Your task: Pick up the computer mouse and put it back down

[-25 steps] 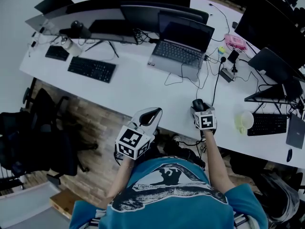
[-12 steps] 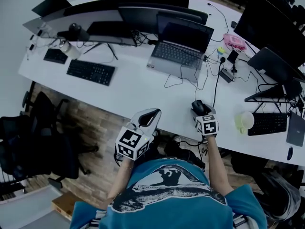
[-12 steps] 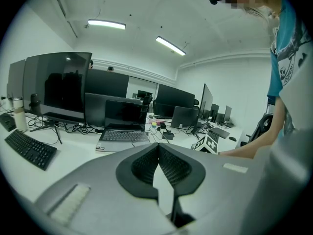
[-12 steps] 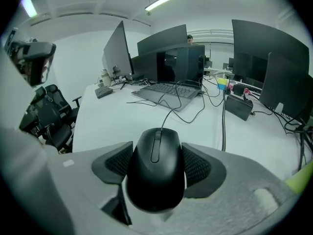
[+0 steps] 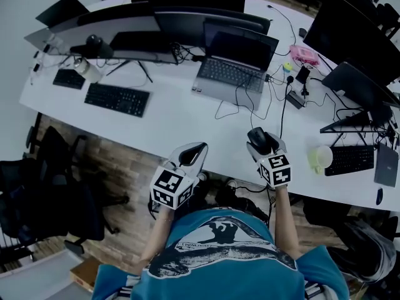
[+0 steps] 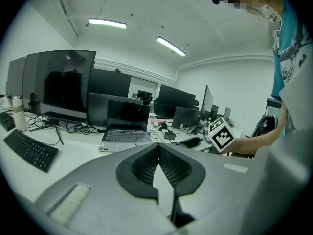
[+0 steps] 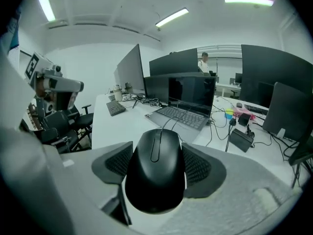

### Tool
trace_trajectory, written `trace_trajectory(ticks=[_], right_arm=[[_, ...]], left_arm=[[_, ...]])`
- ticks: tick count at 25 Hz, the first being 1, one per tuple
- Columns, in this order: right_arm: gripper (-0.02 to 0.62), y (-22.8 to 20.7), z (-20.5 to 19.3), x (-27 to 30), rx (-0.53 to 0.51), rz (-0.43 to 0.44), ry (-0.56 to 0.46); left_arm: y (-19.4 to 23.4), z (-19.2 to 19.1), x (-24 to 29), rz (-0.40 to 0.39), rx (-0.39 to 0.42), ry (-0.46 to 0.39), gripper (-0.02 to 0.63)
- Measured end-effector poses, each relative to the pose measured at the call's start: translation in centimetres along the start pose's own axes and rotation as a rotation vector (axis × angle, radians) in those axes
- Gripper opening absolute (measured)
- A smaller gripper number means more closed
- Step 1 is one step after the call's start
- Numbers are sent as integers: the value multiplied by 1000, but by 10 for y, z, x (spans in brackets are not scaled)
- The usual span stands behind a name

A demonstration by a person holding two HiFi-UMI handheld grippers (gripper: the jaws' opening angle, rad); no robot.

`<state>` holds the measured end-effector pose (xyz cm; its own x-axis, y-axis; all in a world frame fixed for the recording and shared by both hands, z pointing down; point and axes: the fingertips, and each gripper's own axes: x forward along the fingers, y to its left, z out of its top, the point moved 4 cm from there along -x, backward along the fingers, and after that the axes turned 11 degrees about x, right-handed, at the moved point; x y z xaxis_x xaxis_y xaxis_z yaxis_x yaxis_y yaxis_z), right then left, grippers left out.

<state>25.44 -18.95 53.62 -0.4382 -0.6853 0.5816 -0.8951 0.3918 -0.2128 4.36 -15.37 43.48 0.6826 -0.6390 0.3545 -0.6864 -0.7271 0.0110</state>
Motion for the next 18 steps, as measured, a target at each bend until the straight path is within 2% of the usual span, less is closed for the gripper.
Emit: trace_trajectory(ticks=[12,18], right_arm=[[308,61,96,-24,-101,106,-185],[307,82,115,-6,-114,150,-196]], left_arm=[[37,-7,-24,65,-32,-22,15],[54,-10,-39,106,-49,-29,15]])
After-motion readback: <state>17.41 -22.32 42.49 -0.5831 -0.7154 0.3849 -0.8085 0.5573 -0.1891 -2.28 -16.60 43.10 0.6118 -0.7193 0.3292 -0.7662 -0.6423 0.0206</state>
